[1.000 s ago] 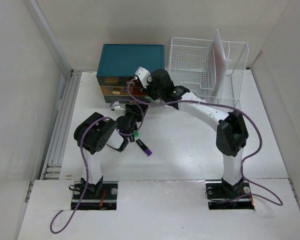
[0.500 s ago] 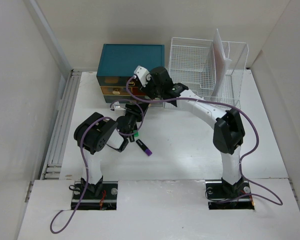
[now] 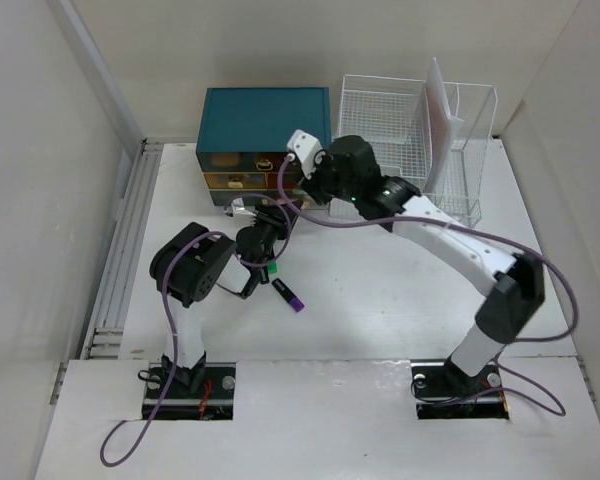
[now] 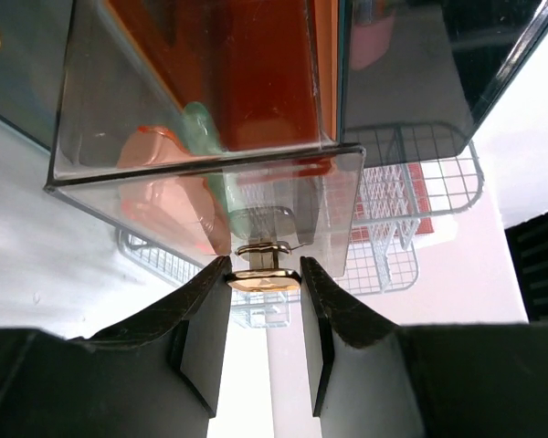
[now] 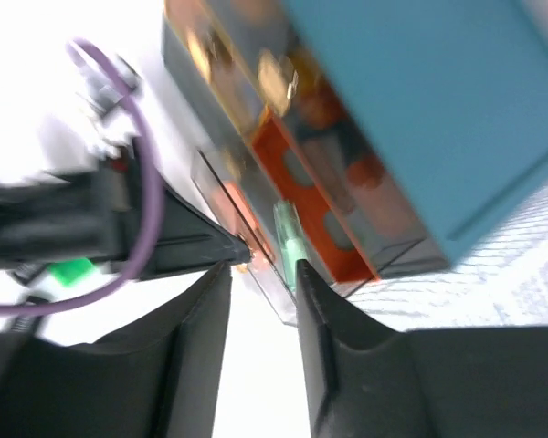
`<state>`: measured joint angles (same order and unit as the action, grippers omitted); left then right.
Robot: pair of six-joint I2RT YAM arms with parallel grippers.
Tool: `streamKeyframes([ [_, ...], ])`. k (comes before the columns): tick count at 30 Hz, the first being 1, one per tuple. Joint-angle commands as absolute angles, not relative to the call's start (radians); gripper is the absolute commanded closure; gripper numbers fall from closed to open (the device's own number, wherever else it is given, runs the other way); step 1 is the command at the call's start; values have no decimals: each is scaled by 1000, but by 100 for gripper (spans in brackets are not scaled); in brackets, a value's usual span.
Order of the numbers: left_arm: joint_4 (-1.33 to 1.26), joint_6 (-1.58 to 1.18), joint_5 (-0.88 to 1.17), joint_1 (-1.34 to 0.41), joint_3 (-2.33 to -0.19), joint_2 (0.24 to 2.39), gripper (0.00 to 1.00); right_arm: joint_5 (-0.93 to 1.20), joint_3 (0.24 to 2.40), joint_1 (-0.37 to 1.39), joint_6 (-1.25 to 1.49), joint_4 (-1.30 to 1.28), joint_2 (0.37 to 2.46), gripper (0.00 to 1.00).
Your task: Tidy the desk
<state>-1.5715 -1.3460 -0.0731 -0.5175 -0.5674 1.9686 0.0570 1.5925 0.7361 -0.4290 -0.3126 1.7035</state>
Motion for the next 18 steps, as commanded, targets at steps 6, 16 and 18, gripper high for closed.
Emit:
streamKeyframes([
  [6,-1757,-1262,-51,-523,-649,2020,100,113,1467,735,-368,-213,1421,63],
  [16,-1655,-1253,-95,-494,-716,2000,100,133,1355,715,-350,-195,1356,63],
  [18,-1646,-1244,-104,-483,-726,2000,100,143,1344,706,-350,-186,1345,63],
])
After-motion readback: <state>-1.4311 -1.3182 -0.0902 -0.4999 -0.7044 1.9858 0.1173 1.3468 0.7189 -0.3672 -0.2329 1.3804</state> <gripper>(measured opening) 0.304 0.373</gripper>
